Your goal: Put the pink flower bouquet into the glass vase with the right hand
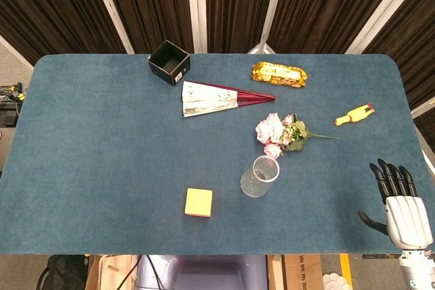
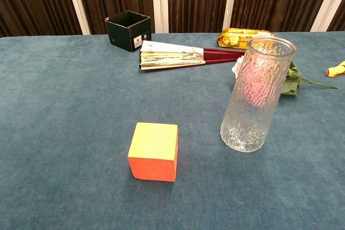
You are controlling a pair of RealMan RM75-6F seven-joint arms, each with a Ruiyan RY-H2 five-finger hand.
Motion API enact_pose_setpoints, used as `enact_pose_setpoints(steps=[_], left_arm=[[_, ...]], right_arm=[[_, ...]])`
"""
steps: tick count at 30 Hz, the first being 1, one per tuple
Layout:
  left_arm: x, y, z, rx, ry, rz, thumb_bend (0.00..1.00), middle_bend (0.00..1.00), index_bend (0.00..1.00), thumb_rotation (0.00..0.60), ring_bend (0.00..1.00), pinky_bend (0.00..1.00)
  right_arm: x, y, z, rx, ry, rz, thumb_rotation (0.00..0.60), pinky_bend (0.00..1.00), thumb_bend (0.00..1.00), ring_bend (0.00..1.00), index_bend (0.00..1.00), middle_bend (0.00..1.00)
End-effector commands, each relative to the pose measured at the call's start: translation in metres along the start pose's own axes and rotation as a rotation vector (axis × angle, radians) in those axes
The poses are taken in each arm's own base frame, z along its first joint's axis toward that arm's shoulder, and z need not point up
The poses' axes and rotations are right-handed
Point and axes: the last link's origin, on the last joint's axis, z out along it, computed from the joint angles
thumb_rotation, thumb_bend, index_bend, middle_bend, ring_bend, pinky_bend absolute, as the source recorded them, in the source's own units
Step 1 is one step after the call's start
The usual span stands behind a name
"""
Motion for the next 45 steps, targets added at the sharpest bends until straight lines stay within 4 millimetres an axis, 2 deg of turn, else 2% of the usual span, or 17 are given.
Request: enact_pose_setpoints(steps=[1, 14, 19, 22, 30, 38, 45], left_arm=[[0.000, 0.000, -0.001, -0.004, -0.001, 0.006, 0.25, 0.00, 0.09, 0.600, 0.00, 0.02], [0.002, 0.000, -0.005, -0.013, 0.004, 0.015, 0.25, 0.00, 0.09, 0.600, 0.00, 0.02], [0.006, -0.001, -0.008, -0.016, 0.025, 0.007, 0.25, 0.00, 0.08, 0.600, 0.00, 0.02], [0.007, -0.002, -0.010, -0.009, 0.027, 0.016, 0.25, 0.00, 0.08, 0.600, 0.00, 0.02], [0.005, 0.000, -0.009, 0.005, 0.040, 0.026, 0.25, 0.00, 0.08, 0.600, 0.00, 0.02], [0.001, 0.004, -0.010, 0.011, 0.040, 0.053, 0.25, 0.00, 0.08, 0.600, 0.00, 0.02], [0.000, 0.004, -0.009, 0.023, 0.045, 0.067, 0.25, 0.00, 0.08, 0.600, 0.00, 0.02]], right_arm=[[-0.001, 0.000, 0.000, -0.003, -0.006, -0.004, 0.600, 0.00, 0.17, 0.05, 0.05, 0.05], [-0.006, 0.000, 0.004, 0.001, -0.090, 0.042, 0.600, 0.00, 0.17, 0.06, 0.05, 0.05], [-0.015, 0.000, 0.016, 0.027, -0.133, 0.059, 0.600, 0.00, 0.17, 0.06, 0.05, 0.05], [-0.020, 0.003, 0.033, 0.037, -0.185, 0.081, 0.600, 0.00, 0.17, 0.06, 0.05, 0.05], [-0.021, 0.003, 0.098, 0.033, -0.189, 0.096, 0.600, 0.00, 0.17, 0.05, 0.05, 0.05], [-0.030, -0.019, 0.163, 0.051, -0.251, 0.112, 0.600, 0.00, 0.17, 0.05, 0.05, 0.05], [-0.054, -0.047, 0.202, 0.064, -0.363, 0.092, 0.600, 0.00, 0.17, 0.05, 0.05, 0.05]])
